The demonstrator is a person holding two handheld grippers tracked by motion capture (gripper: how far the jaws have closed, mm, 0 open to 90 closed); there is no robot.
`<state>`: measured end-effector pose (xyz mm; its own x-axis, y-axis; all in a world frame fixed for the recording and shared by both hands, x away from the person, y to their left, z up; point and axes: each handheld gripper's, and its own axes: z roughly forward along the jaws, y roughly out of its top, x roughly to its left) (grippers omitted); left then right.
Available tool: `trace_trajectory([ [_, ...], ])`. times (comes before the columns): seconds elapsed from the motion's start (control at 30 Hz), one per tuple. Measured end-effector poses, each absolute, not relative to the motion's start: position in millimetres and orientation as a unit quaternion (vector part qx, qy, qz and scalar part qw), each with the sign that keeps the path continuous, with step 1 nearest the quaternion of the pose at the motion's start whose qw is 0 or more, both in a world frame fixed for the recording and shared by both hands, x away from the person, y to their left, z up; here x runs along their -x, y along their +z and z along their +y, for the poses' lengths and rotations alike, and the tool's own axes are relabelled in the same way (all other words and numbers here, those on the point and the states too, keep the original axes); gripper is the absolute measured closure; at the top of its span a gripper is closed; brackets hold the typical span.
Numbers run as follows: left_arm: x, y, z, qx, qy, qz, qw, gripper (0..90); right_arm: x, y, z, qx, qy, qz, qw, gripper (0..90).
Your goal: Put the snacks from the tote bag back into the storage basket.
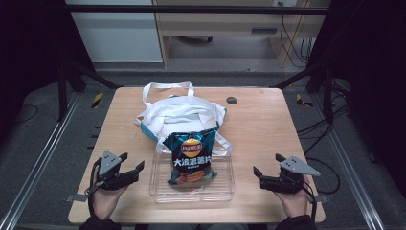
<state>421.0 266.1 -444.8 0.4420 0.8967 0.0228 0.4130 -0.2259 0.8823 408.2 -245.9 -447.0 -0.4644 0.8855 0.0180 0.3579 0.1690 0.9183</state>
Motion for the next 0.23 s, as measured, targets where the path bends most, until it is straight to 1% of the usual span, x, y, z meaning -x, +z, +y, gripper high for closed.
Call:
trace_trajectory([
  [0.23, -420.2, -444.6, 265.3, -0.729, 0.283, 0.445, 0.438, 28.7, -408.8, -447.3, -247.7, -0.440, 0.473, 0.710, 0.279, 6.1],
])
